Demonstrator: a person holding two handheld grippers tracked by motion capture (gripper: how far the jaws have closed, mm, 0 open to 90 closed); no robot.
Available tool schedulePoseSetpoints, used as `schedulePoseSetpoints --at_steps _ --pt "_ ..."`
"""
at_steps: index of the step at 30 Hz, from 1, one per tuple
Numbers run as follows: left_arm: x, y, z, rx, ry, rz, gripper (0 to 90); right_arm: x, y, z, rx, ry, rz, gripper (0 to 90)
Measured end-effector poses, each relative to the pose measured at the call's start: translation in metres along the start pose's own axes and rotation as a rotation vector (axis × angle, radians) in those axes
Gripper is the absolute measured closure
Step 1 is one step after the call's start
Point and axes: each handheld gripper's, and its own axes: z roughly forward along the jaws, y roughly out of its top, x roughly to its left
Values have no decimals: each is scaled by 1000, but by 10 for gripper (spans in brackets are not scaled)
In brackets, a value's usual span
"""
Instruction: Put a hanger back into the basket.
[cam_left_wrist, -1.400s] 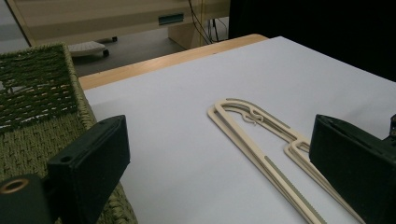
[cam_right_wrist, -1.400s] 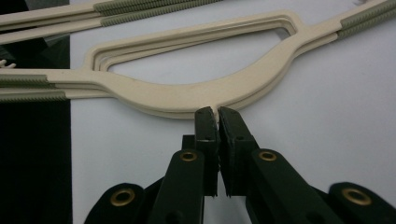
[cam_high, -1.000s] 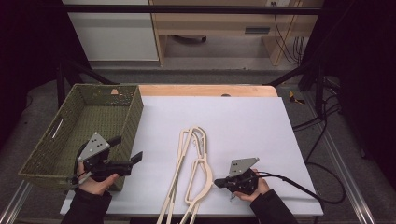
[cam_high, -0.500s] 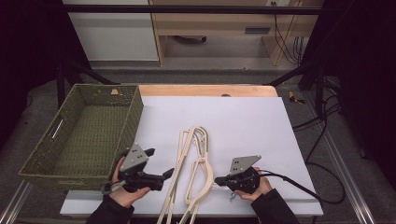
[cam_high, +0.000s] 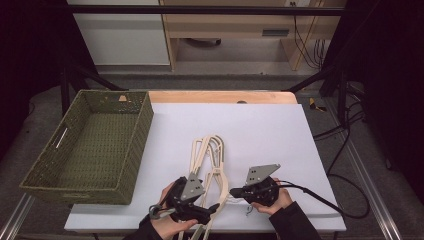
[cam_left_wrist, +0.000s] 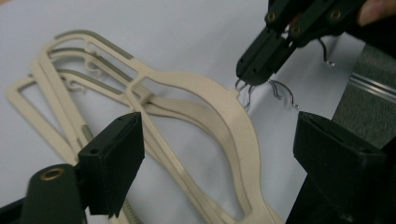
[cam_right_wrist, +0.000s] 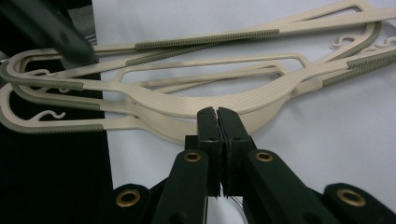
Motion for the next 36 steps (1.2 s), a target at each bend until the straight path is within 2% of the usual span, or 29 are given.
schedulePoseSetpoints --at_steps 1,2,3,4,5,6,7,8,10,12,15,17,18,19,22,25,26,30,32,36 --pt "-4 0 10 34 -13 3 197 1 2 0 -4 1 -3 894" --pt "-4 0 10 34 -13 3 206 1 2 -1 -1 2 -5 894" --pt "-8 1 22 79 -20 18 226 2 3 -1 -1 -5 -1 894" --pt "-8 1 22 79 -20 18 242 2 3 -1 -1 -5 -1 894" --pt "-10 1 31 105 -16 22 277 3 4 -2 -4 4 -3 894" --pt "-10 1 31 105 -16 22 298 3 4 -2 -4 4 -3 894" --pt "-10 0 36 133 -14 16 322 3 4 -3 -3 -5 4 895" --pt "-10 0 36 133 -14 16 346 3 5 -3 -2 -4 2 894" --pt "-12 -2 43 165 -13 4 398 4 5 -4 -4 -6 6 894" --pt "-13 -3 45 170 -7 -2 427 4 5 -4 -6 -5 6 894" --pt "-14 -4 49 210 6 1 550 6 8 -5 2 -11 2 895" --pt "-15 -5 51 205 8 -14 566 7 8 -5 -5 -13 -5 895" --pt "-15 -5 50 214 5 -12 588 8 9 -5 -3 -18 -1 895" --pt "-16 -5 50 202 -3 -25 631 9 10 -5 2 -23 -10 894" --pt "-18 -5 49 200 0 -21 691 10 11 -6 6 -31 -7 894" --pt "-20 -4 47 210 6 -6 715 12 13 -7 9 -38 -21 893" --pt "-21 -3 47 201 12 -18 712 12 13 -7 10 -40 -20 894" --pt "-21 -2 47 182 31 -21 675 12 13 -6 16 -42 -17 894" --pt "-21 -1 47 189 17 -33 704 13 13 -6 14 -43 -20 894" --pt "-24 0 45 189 40 -38 729 13 13 -7 10 -40 -15 892"
